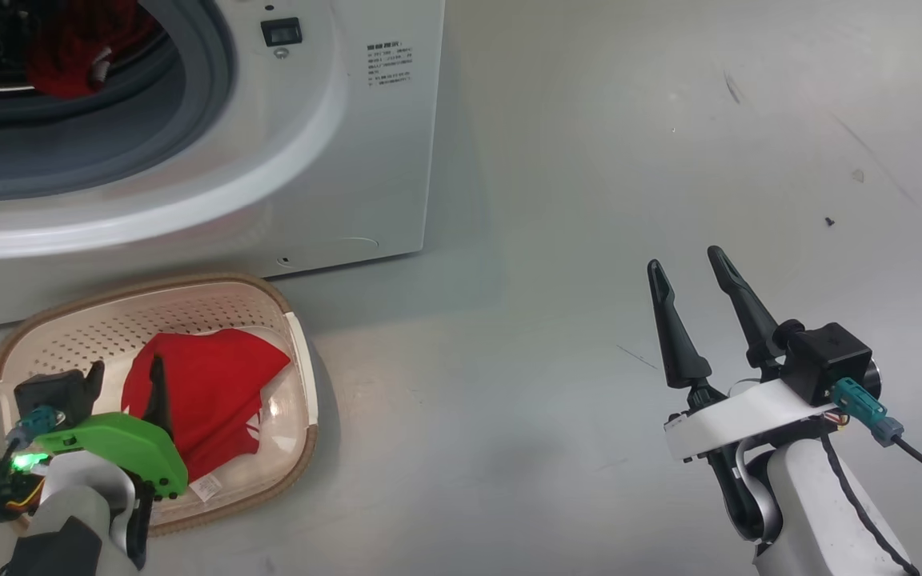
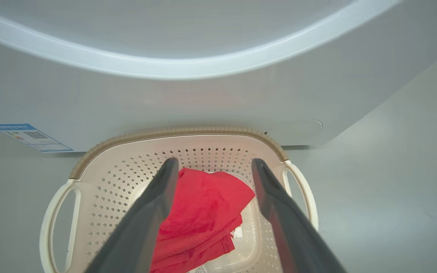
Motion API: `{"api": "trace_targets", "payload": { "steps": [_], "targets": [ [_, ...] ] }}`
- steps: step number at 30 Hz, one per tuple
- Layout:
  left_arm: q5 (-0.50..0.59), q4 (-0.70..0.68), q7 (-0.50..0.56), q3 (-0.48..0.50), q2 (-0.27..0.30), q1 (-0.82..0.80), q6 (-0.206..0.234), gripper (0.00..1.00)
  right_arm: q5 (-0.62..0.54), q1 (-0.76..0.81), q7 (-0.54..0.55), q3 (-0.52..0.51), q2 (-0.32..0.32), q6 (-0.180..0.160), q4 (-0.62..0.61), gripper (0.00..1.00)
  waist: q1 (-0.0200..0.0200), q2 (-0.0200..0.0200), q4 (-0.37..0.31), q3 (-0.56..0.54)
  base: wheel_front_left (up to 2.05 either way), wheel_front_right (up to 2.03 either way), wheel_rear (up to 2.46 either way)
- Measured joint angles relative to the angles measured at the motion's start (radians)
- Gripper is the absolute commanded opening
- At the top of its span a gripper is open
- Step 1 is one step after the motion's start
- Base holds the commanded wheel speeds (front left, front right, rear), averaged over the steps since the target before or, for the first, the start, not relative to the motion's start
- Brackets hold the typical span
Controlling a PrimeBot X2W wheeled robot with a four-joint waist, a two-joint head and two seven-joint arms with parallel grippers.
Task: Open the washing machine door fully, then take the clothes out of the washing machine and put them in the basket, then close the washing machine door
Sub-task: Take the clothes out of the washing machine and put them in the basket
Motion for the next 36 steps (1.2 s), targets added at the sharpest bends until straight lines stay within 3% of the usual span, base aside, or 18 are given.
{"api": "trace_targets", "payload": {
  "steps": [12, 18, 36],
  "targets": [
    [0.024, -0.115, -0.021, -0.035, -0.006, -0.001, -0.020, 1.00, 0.008, 0.007, 0.000, -0.021, 0.000, 0.001, 0.011, 1.00, 0.0000, 0.0000, 0.043, -0.109, 0.00, 0.00, 0.00],
    [0.035, -0.263, -0.021, -0.029, -0.021, 0.004, -0.023, 1.00, 0.026, 0.040, 0.000, -0.050, 0.000, 0.001, 0.012, 1.00, 0.0000, 0.0000, 0.066, -0.171, 0.00, 0.00, 0.00],
    [0.068, -0.503, -0.021, -0.036, -0.055, 0.241, -0.022, 1.00, 0.028, 0.130, 0.000, -0.050, 0.002, 0.007, 0.010, 1.00, 0.0000, 0.0000, 0.118, -0.324, 0.00, 0.00, 0.00]
  ]
}}
